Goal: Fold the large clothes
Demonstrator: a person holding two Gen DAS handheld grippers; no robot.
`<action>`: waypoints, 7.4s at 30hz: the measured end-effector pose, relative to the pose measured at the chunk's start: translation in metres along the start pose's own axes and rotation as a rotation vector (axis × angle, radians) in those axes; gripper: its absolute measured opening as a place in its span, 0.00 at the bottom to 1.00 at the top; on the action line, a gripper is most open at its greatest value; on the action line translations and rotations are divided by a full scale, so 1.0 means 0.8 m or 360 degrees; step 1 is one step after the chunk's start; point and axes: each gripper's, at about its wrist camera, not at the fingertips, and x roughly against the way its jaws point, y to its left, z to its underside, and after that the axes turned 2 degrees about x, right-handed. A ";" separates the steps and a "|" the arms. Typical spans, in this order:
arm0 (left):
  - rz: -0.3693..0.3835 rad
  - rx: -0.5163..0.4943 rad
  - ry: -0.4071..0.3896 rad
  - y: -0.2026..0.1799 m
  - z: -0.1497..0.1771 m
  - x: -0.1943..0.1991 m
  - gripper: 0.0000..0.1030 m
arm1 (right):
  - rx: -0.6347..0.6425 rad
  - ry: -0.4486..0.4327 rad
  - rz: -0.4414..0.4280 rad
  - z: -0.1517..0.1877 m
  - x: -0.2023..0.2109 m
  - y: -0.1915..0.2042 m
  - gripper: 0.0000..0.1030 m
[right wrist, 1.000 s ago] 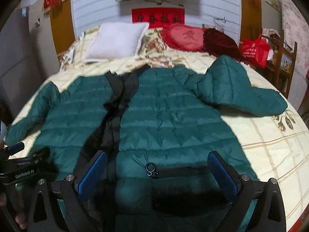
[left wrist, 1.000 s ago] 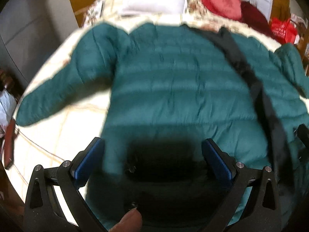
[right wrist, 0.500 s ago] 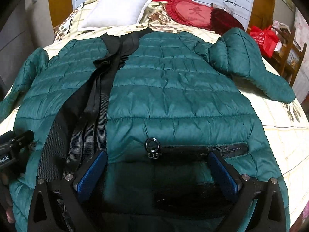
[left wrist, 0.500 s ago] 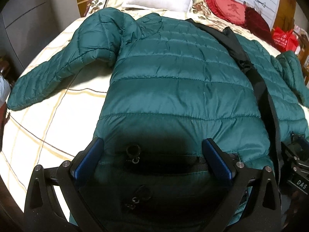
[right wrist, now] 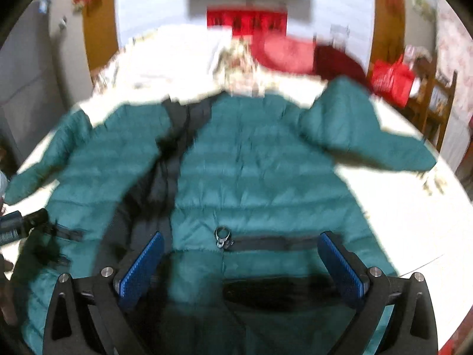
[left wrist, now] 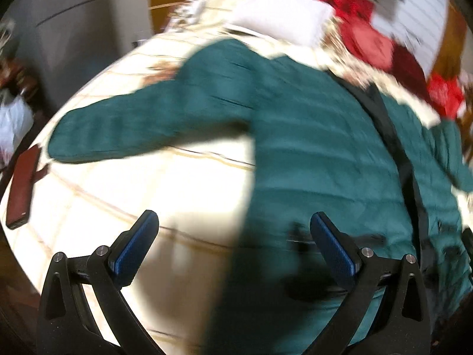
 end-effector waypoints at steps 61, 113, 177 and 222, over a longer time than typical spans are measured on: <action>0.0598 0.0196 -0.0593 0.046 -0.151 0.061 0.06 | -0.0196 -0.0043 0.0084 0.021 0.046 -0.071 1.00; 0.0642 0.0026 -0.0071 -0.077 -0.006 -0.043 0.34 | -0.0471 0.0165 -0.0670 -0.146 -0.158 -0.042 0.13; 0.0513 0.0061 -0.0111 -0.067 -0.104 -0.046 0.34 | -0.0763 0.0262 -0.0638 -0.097 -0.145 -0.190 0.65; 0.0123 -0.0211 -0.0127 -0.094 -0.029 -0.077 0.49 | -0.0862 0.0155 0.0141 -0.053 -0.087 -0.480 0.76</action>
